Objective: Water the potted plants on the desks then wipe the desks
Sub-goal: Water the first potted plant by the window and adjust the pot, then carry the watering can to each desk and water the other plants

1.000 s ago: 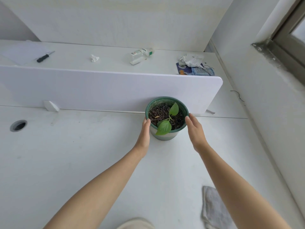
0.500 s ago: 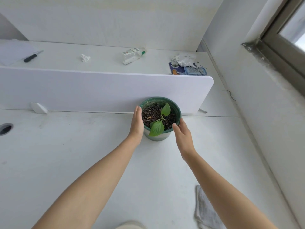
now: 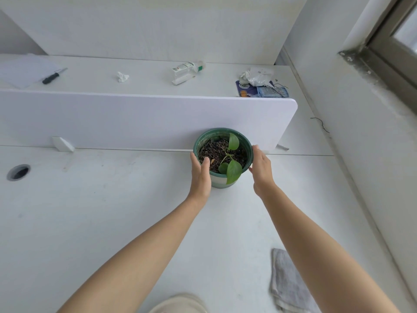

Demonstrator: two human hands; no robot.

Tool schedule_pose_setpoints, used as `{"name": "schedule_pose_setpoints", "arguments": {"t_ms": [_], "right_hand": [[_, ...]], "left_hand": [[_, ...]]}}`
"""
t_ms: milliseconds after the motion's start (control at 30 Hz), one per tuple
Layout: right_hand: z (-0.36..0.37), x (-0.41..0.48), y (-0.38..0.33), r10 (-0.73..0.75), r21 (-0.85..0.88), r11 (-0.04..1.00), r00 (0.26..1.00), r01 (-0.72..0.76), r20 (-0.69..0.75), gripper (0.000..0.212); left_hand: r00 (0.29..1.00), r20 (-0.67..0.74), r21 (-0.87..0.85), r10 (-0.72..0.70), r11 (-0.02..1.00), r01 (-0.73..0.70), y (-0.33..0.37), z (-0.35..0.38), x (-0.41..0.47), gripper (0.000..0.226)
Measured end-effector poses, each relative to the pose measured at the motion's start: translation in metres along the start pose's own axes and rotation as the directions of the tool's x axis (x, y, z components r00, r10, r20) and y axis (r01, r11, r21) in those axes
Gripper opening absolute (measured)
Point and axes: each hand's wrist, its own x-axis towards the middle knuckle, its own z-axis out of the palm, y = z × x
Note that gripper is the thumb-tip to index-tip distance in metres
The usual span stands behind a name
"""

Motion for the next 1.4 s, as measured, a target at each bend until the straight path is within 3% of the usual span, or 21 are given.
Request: {"name": "schedule_pose_setpoints", "arguments": {"t_ms": [167,400,533,733,967,1233,1400], "right_hand": [[-0.007,-0.009,0.002,0.004,-0.046,0.999,1.0,-0.003,0.018,0.05],[-0.015,-0.079,0.014,-0.072,-0.074,0.995,0.997,0.072,0.003,0.04],[-0.029,-0.134,0.017,-0.074,-0.163,0.983,0.995,0.085,0.072,0.016],[-0.05,-0.21,0.027,-0.088,-0.249,0.959,0.977,0.136,0.197,0.018],[-0.064,-0.263,0.059,-0.085,-0.275,0.953,0.983,0.128,0.16,0.018],[-0.053,-0.299,0.098,-0.054,-0.358,0.926,0.98,0.12,0.191,0.015],[-0.044,-0.31,0.113,-0.029,-0.365,0.925,0.977,0.107,0.213,0.017]], "left_hand": [[0.999,-0.007,0.041,-0.031,0.999,0.032,0.005,-0.01,-0.002,0.057],[0.994,-0.08,0.029,-0.079,0.996,0.081,0.018,-0.05,-0.045,0.046],[0.991,-0.134,-0.055,0.01,0.998,-0.017,0.036,-0.079,-0.103,0.017],[0.961,-0.246,-0.12,0.129,0.979,-0.163,0.035,-0.126,-0.186,0.027],[0.912,-0.382,-0.165,0.15,0.96,-0.228,-0.008,-0.174,-0.262,0.025],[0.81,-0.586,-0.233,-0.028,0.963,-0.134,-0.061,-0.208,-0.29,0.029],[0.848,-0.518,-0.237,-0.11,0.971,-0.019,-0.076,-0.211,-0.274,0.029]]}}
